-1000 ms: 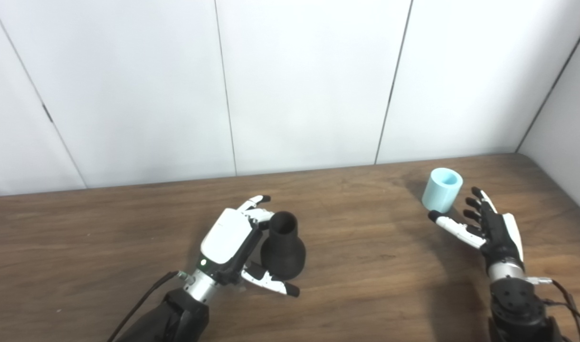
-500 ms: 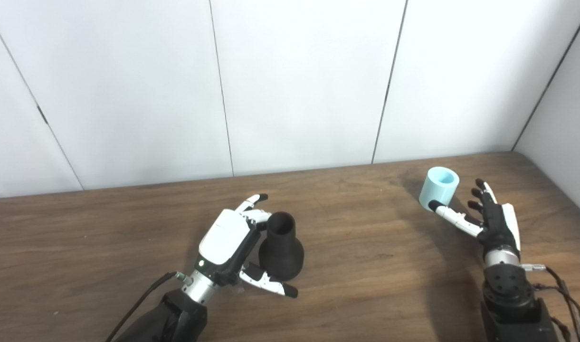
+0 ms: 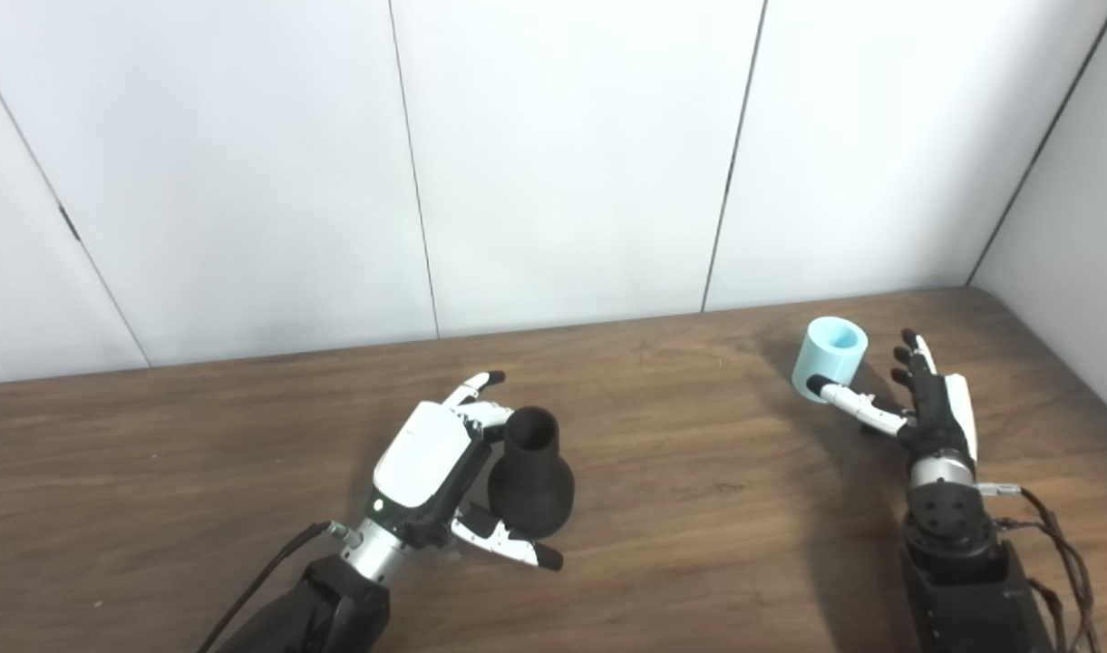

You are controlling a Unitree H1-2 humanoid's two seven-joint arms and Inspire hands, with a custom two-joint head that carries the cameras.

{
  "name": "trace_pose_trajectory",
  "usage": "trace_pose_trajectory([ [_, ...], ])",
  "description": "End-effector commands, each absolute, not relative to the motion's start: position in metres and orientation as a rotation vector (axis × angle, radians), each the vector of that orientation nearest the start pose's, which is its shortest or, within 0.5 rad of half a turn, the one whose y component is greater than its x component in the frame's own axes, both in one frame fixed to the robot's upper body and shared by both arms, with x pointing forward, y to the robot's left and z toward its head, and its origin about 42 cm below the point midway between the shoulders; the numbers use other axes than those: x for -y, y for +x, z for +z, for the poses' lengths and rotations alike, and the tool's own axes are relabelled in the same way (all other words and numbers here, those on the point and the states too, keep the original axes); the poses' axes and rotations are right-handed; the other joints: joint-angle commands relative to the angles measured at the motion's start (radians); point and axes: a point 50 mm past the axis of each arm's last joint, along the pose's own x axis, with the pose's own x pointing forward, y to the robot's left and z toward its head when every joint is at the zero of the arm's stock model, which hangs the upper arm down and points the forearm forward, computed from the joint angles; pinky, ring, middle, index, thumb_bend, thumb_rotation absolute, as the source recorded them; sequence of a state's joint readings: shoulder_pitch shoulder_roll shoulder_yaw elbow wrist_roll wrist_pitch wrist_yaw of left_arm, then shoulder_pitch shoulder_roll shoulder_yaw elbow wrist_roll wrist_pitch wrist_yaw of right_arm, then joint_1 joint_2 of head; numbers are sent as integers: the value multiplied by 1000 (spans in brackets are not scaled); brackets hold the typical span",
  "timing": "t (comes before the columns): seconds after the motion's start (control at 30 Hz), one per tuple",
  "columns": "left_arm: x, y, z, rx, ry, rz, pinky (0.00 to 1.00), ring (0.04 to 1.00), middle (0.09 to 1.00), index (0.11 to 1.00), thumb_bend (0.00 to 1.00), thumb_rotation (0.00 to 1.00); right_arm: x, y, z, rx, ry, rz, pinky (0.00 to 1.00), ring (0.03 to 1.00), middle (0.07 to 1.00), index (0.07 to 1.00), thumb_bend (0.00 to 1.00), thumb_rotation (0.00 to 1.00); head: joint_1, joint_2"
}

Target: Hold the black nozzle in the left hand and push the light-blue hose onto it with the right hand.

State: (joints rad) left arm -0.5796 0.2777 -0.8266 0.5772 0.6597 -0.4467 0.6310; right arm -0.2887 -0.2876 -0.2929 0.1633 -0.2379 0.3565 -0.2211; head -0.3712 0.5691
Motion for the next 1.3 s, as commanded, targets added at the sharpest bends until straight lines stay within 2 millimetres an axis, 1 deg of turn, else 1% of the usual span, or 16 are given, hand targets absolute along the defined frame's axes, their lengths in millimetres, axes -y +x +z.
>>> trace_pose_trajectory([
  [0.0,-143,282,-9,434,863,-573,890,537,487,428,499,0,395,381,204,-9,-420,-585,791,888,931,960,888,323,-2,1],
  [0.1,-143,282,-8,438,865,-577,885,537,487,429,499,0,394,383,206,-9,-428,-595,788,887,930,945,904,354,-2,1],
  [0.2,-143,282,-8,441,865,-579,879,536,485,432,499,0,392,384,209,-3,-424,-604,796,891,932,940,908,348,-2,1],
  [0.33,-143,282,-8,443,864,-574,864,534,485,433,500,0,390,384,213,10,-435,-606,780,885,932,934,889,335,-2,1],
  [0.43,-143,282,-7,442,862,-575,858,534,486,432,499,0,384,382,221,35,-408,-599,784,896,945,935,883,299,-6,1],
  [0.5,-143,282,-7,443,862,-576,856,535,483,434,499,0,379,381,229,59,-409,-591,765,890,937,924,899,325,-8,2],
  [0.53,-143,282,-7,444,862,-576,856,536,481,434,499,0,378,380,232,64,-413,-590,734,874,926,923,918,348,-8,2],
  [0.57,-143,282,-7,445,864,-577,857,536,482,434,499,0,376,379,236,76,-430,-589,710,859,914,924,917,356,-8,2],
  [0.63,-143,282,-7,445,867,-578,862,536,484,432,499,0,373,379,243,87,-457,-591,627,800,863,921,903,373,-8,2],
  [0.67,-143,282,-7,445,866,-578,863,536,484,432,499,0,372,378,247,93,-452,-591,623,797,860,920,902,373,-8,2],
  [0.7,-143,282,-7,445,865,-577,865,536,484,431,499,0,371,378,250,96,-439,-591,573,758,825,926,909,376,-8,2],
  [0.8,-143,281,-8,448,865,-573,861,534,485,431,499,0,370,377,255,102,-417,-584,659,833,893,945,874,344,-8,2],
  [0.9,-143,282,-8,449,866,-575,862,535,485,431,499,0,370,377,258,103,-424,-582,697,862,924,951,855,337,-12,2],
  [0.97,-143,282,-8,445,867,-578,862,535,485,431,499,0,371,378,258,102,-430,-584,718,870,928,951,851,341,-12,2],
  [1.03,-143,282,-8,440,868,-581,871,536,482,433,499,0,371,378,259,103,-432,-588,700,848,912,939,853,328,-12,2],
  [1.27,-142,283,-9,440,873,-580,863,534,483,433,500,0,371,379,262,94,-460,-598,697,840,906,923,848,310,-12,0],
])
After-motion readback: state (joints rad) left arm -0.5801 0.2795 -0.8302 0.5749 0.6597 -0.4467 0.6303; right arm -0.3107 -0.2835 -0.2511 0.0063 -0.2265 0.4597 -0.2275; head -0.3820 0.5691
